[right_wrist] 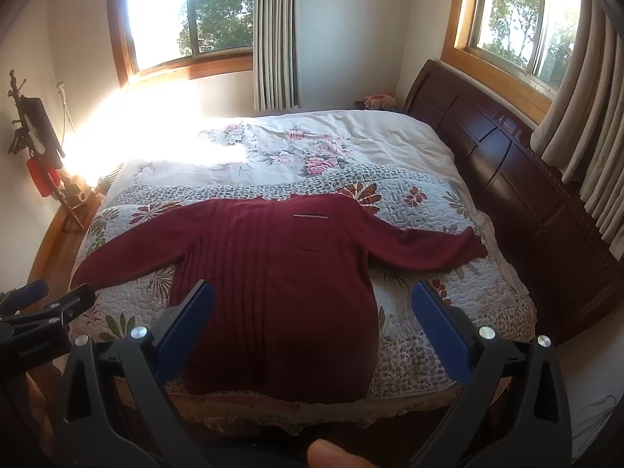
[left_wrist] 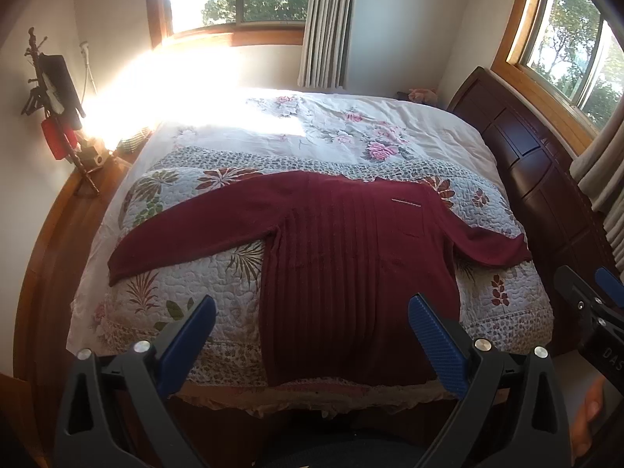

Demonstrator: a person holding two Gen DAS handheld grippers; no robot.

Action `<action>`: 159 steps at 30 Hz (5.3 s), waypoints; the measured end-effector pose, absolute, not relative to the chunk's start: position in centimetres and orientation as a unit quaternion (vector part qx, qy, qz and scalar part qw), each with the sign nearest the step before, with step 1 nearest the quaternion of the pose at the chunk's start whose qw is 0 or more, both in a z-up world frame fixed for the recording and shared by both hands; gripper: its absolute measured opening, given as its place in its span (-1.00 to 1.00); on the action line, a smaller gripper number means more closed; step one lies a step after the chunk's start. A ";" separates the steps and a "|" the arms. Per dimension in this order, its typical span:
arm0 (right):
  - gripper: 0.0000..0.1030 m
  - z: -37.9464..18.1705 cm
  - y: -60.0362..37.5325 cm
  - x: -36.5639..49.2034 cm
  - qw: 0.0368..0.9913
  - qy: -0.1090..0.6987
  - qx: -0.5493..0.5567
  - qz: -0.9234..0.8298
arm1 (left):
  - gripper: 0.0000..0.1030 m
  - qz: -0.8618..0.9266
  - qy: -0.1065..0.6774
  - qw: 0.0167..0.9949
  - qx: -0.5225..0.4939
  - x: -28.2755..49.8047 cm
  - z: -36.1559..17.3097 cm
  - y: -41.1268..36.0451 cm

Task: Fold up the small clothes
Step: 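Reach the right gripper to a sweater sleeve cuff and grasp it, then carry the sleeve with the right gripper across the sweater body and release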

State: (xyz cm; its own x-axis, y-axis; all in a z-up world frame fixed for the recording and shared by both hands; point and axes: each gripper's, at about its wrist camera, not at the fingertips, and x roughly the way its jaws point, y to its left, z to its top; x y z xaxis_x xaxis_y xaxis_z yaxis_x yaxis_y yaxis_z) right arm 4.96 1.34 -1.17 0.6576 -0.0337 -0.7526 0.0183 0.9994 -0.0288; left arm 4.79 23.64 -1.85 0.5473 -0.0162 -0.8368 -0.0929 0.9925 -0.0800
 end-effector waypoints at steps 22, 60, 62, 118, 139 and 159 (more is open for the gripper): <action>0.93 -13.3 -14.9 13.4 0.864 0.455 0.214 -0.027 | 0.93 -0.122 0.445 0.879 -0.118 13.4 -8.0 23.1; -0.80 -37.9 -57.7 25.7 0.712 0.335 0.615 -0.057 | 0.93 -0.068 0.499 0.829 -0.244 19.0 -10.5 8.0; -0.80 -35.7 -57.6 25.4 0.730 0.333 0.594 -0.058 | 0.93 -0.082 0.496 0.826 -0.255 19.1 -10.9 8.8; -0.57 -30.0 9.9 38.4 0.827 0.532 0.023 0.181 | 0.93 -0.122 0.449 0.739 -0.487 26.0 -23.6 36.2; -0.02 -27.3 -6.4 20.9 0.807 0.545 0.211 0.083 | 0.90 -0.157 0.617 0.618 -0.461 41.4 -37.1 26.8; 0.02 -27.1 -5.7 19.3 0.798 0.550 0.229 0.093 | -0.85 -0.198 0.509 0.729 -0.413 41.5 -25.5 32.9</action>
